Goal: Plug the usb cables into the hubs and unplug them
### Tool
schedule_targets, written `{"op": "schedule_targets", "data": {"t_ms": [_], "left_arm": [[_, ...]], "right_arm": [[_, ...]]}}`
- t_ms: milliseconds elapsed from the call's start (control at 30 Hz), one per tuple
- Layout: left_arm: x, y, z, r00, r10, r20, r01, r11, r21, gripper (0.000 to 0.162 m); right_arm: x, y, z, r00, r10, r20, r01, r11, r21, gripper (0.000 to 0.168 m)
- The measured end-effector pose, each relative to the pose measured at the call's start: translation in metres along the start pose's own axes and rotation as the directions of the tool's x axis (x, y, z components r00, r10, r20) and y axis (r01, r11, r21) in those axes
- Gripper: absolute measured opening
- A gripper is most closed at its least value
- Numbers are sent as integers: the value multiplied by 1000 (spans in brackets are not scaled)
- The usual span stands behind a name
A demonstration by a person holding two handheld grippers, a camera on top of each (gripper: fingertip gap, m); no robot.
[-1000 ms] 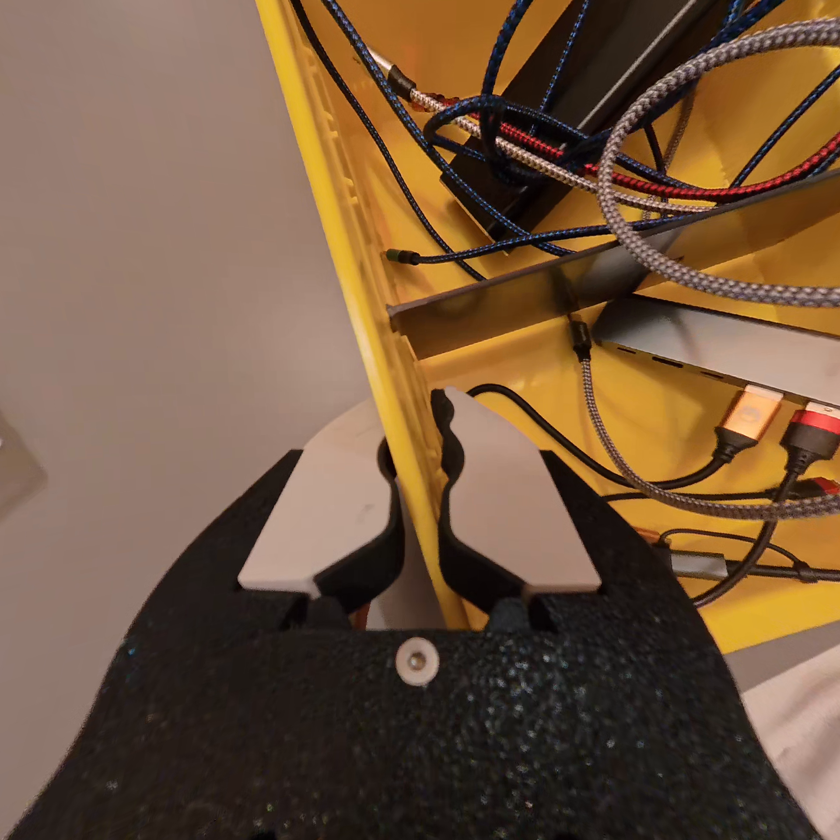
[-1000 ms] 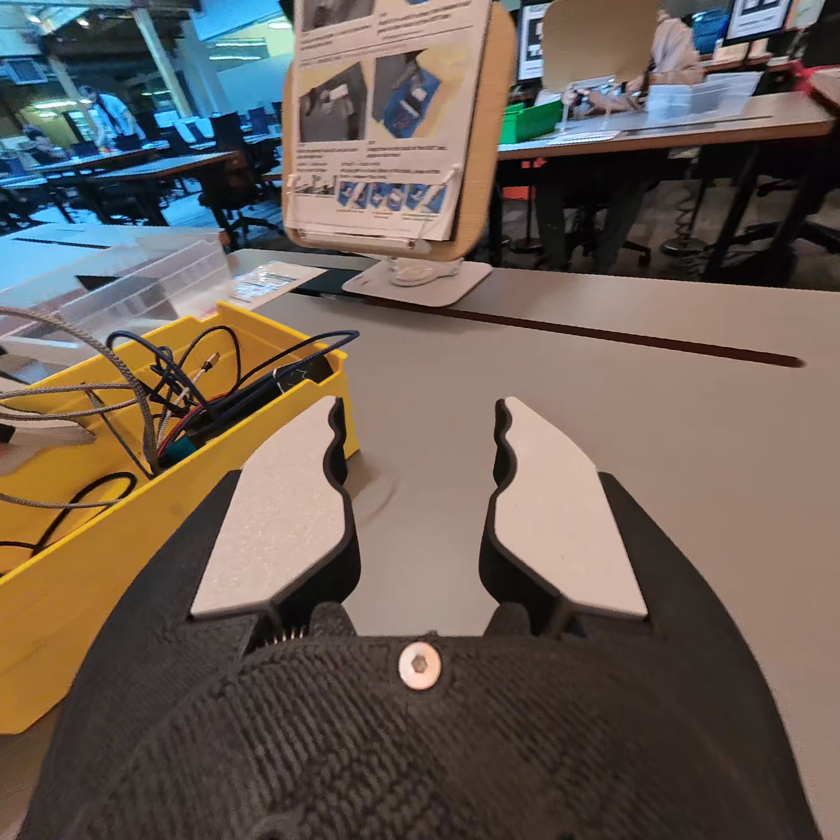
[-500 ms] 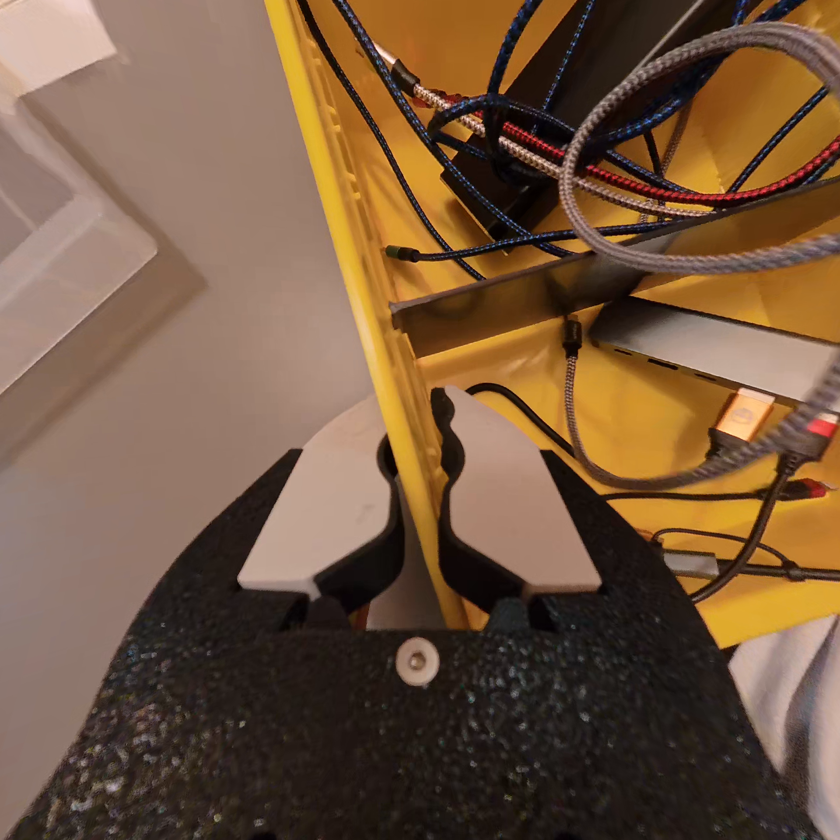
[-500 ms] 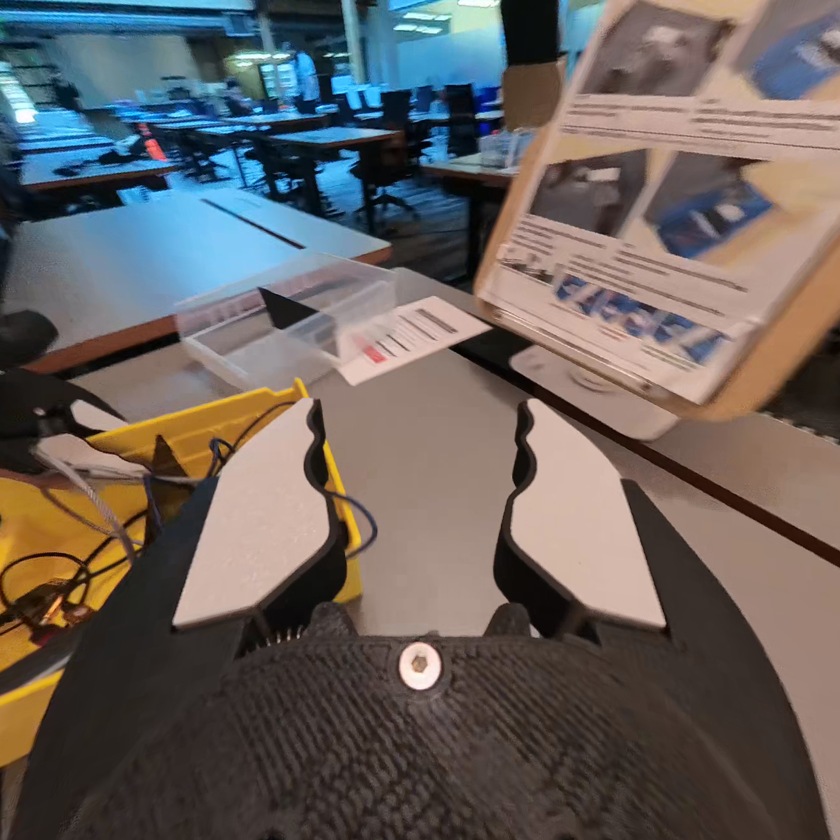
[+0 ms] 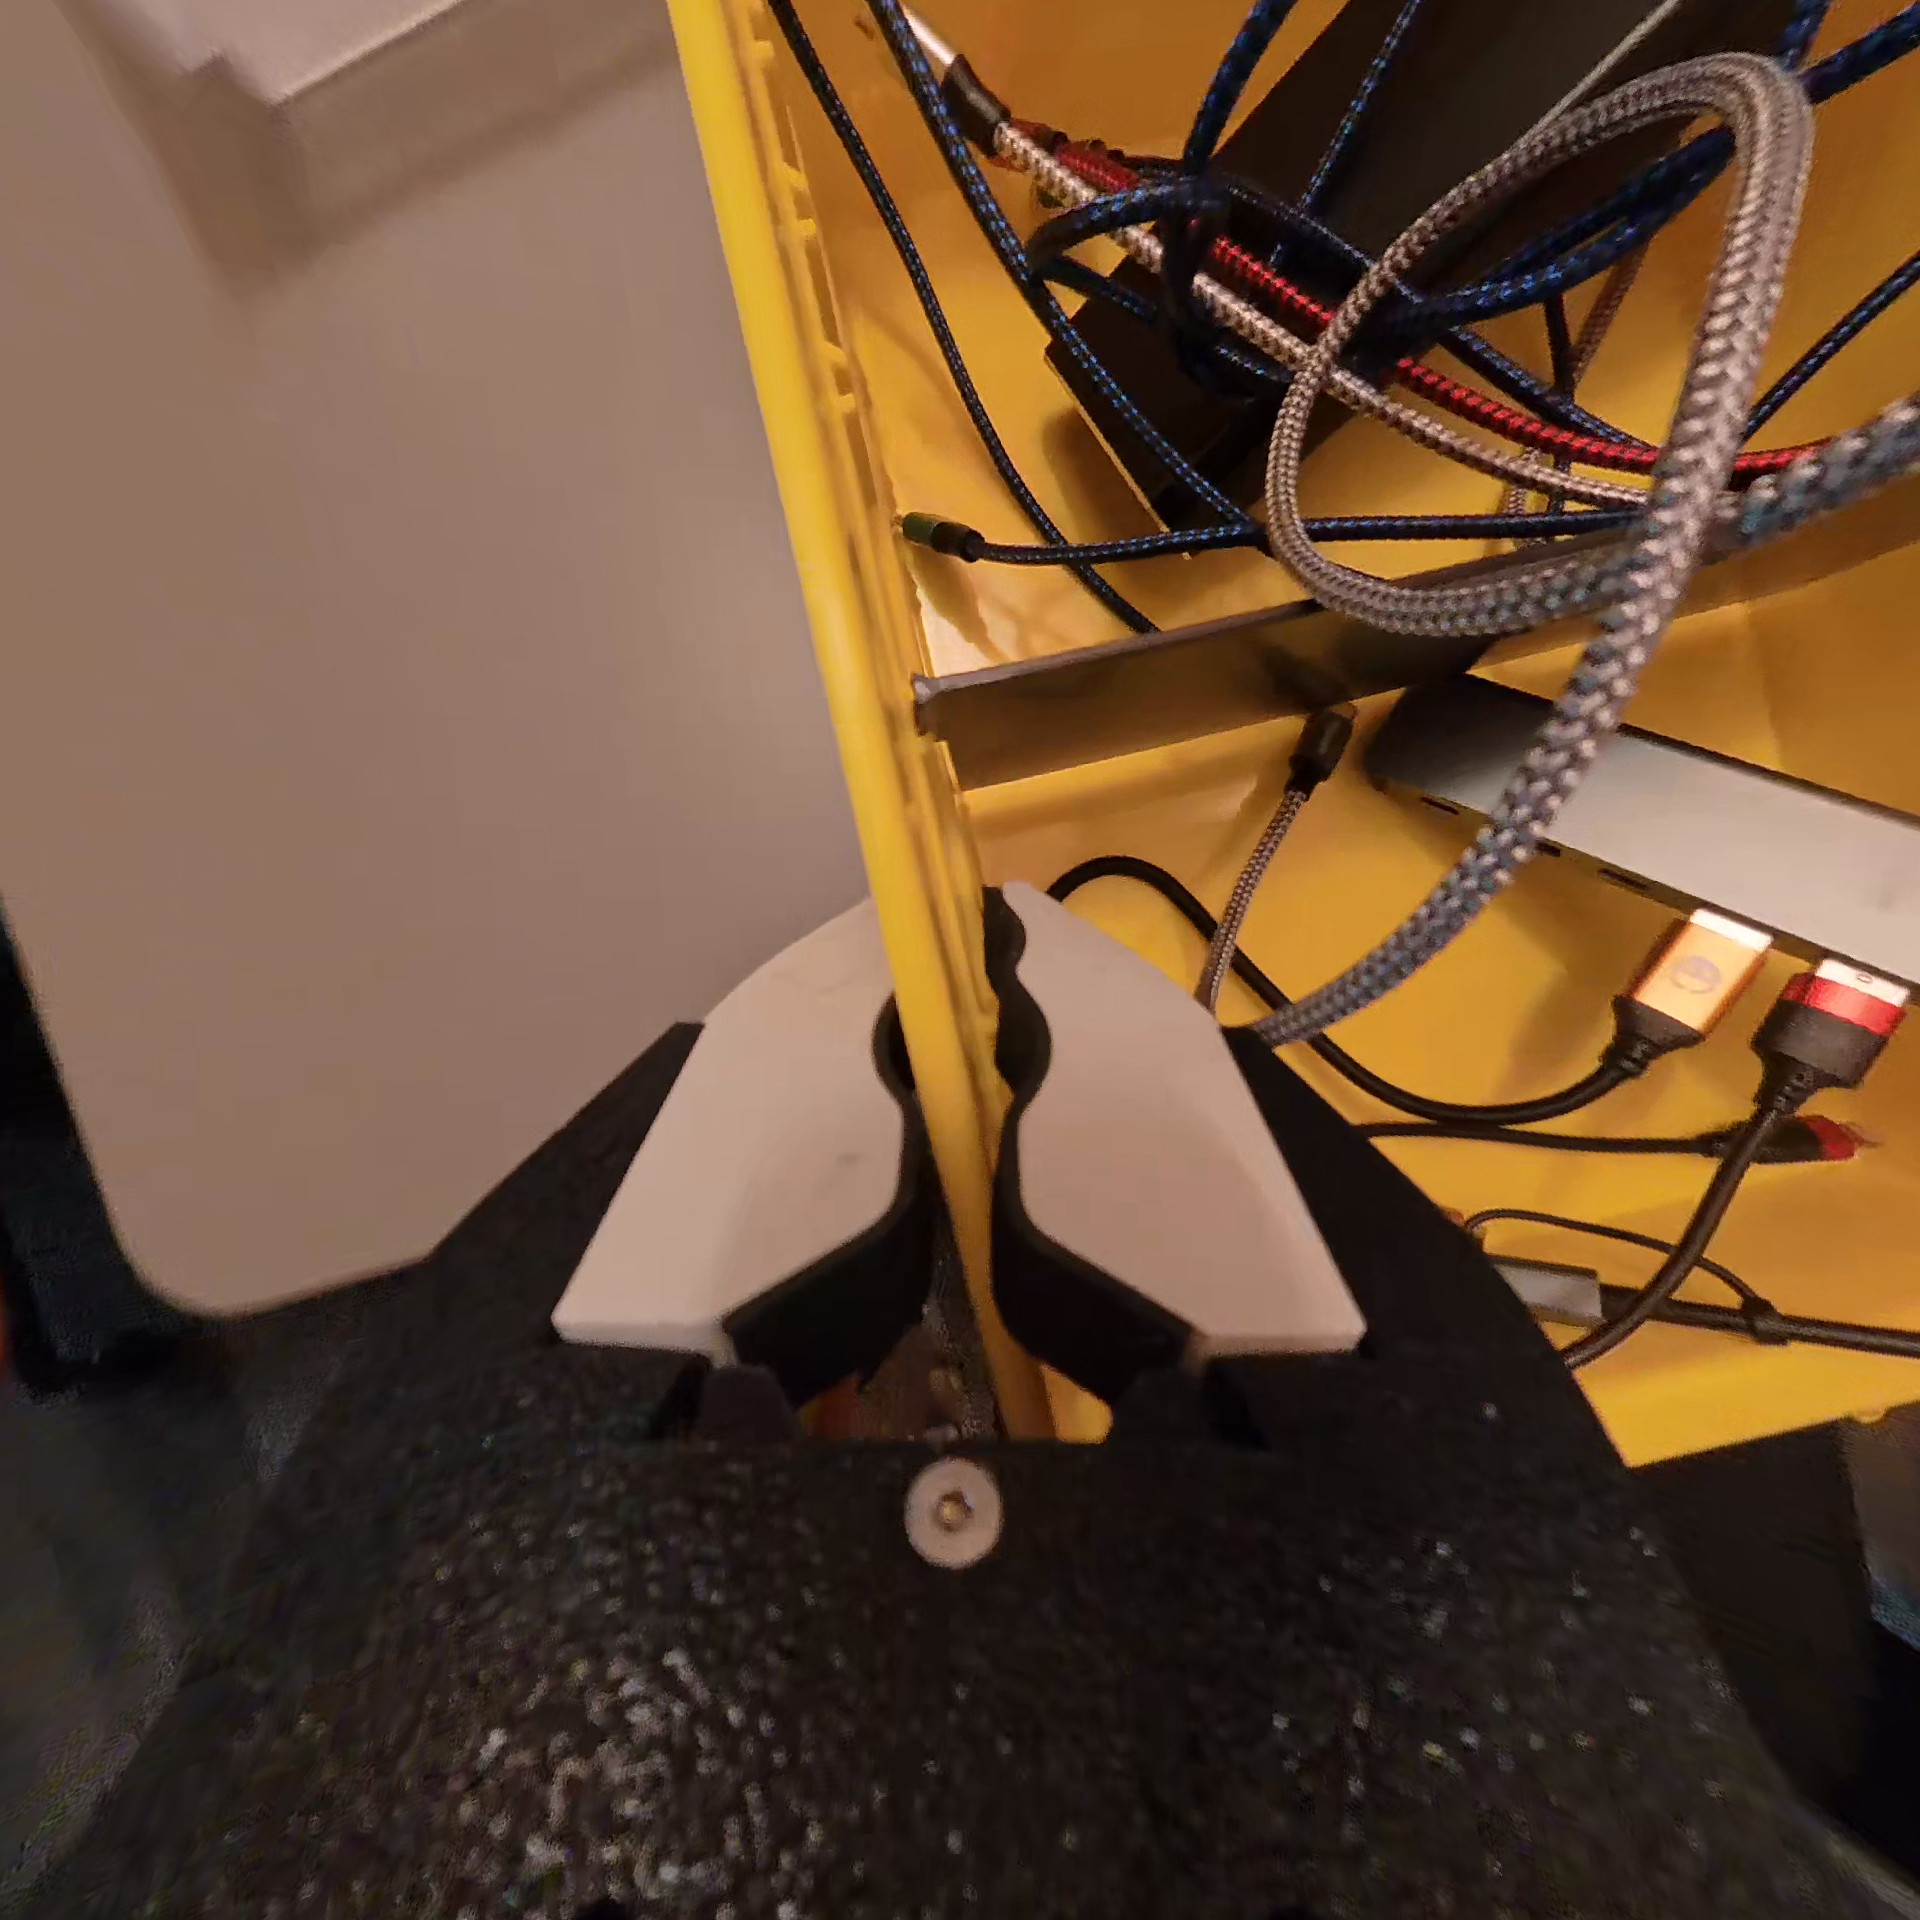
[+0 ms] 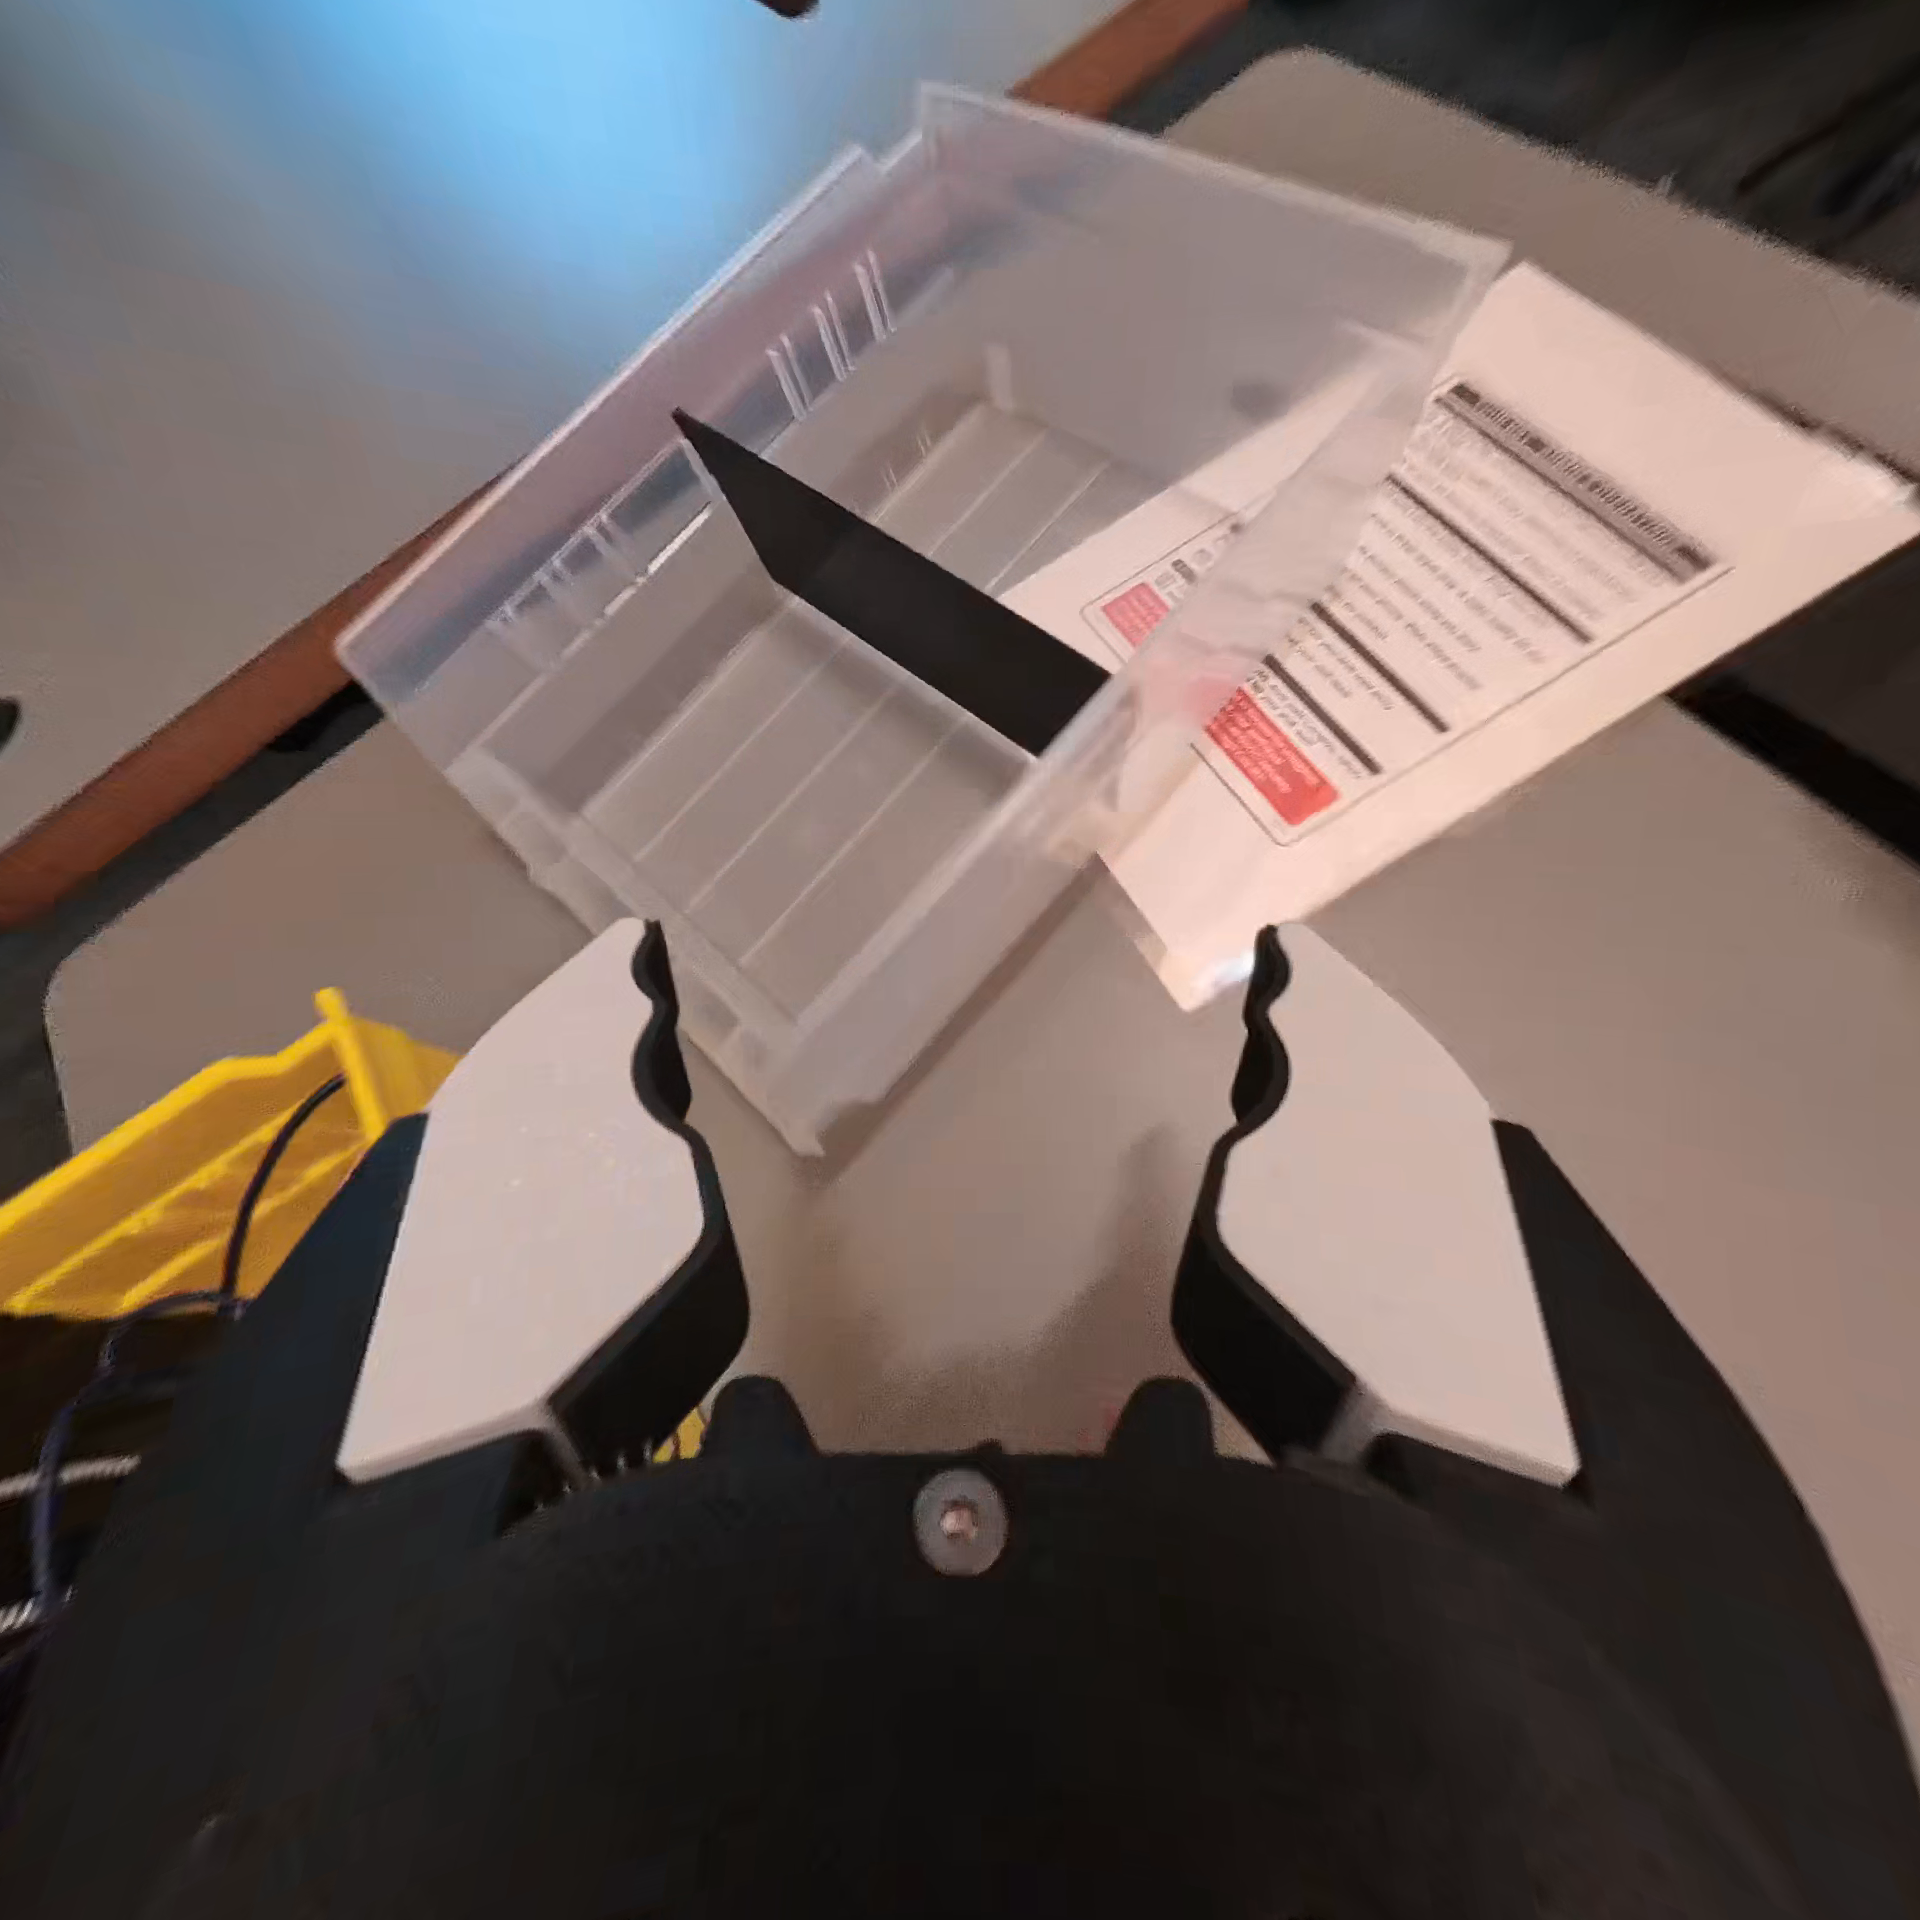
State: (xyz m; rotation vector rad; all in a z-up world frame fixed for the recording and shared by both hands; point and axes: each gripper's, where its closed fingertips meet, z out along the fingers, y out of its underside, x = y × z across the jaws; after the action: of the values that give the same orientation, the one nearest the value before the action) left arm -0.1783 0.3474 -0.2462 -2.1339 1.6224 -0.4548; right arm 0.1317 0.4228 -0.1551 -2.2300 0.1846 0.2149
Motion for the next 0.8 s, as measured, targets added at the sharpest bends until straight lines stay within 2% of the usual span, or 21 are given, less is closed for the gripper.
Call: {"op": "schedule_targets", "data": {"t_ms": [67, 133, 200, 233, 300, 367, 433, 500, 633, 700, 800], "left_arm": [[-15, 16, -10, 997, -62, 45, 62, 998, -3, 7], [-28, 30, -19, 990, -120, 81, 120, 993, -1, 7], [-38, 42, -26, 980, -169, 110, 169, 986, 3, 7], [-43, 47, -29, 974, -189, 124, 190, 982, 4, 6], [-51, 56, -34, 964, -221, 148, 222, 975, 5, 6], [-57, 63, -38, 956, -246, 159, 248, 969, 10, 6], [-62, 67, -41, 951, -259, 167, 260, 966, 17, 6], [-64, 68, -42, 949, -268, 165, 268, 963, 24, 6], [-67, 68, -42, 951, -270, 149, 267, 963, 36, 6], [-68, 67, -42, 951, -277, 137, 274, 961, 42, 6], [-72, 62, -39, 950, -294, 105, 290, 956, 52, 6]], "right_arm": [[-6, 2, 28, 999, 52, 6, -52, 998, -43, 99], [-1, 7, 53, 997, 60, -45, -63, 994, -88, 96], [6, 17, 74, 994, 54, -99, -68, 987, -146, 100], [6, 24, 83, 993, 55, -105, -73, 981, -177, 91], [1, 34, 98, 995, 63, -71, -77, 975, -208, 63], [10, 33, 104, 984, 114, -137, -138, 975, -174, 50], [21, 31, 104, 977, 92, -195, -123, 980, -155, 36], [29, 28, 101, 973, 49, -226, -86, 984, -159, 26], [37, 8, 73, 980, 20, -200, -44, 993, -114, 27], [44, -8, 42, 982, 5, -189, -14, 999, -48, 26], [61, -22, -25, 986, -6, -164, 15, 998, 55, 24]]}}
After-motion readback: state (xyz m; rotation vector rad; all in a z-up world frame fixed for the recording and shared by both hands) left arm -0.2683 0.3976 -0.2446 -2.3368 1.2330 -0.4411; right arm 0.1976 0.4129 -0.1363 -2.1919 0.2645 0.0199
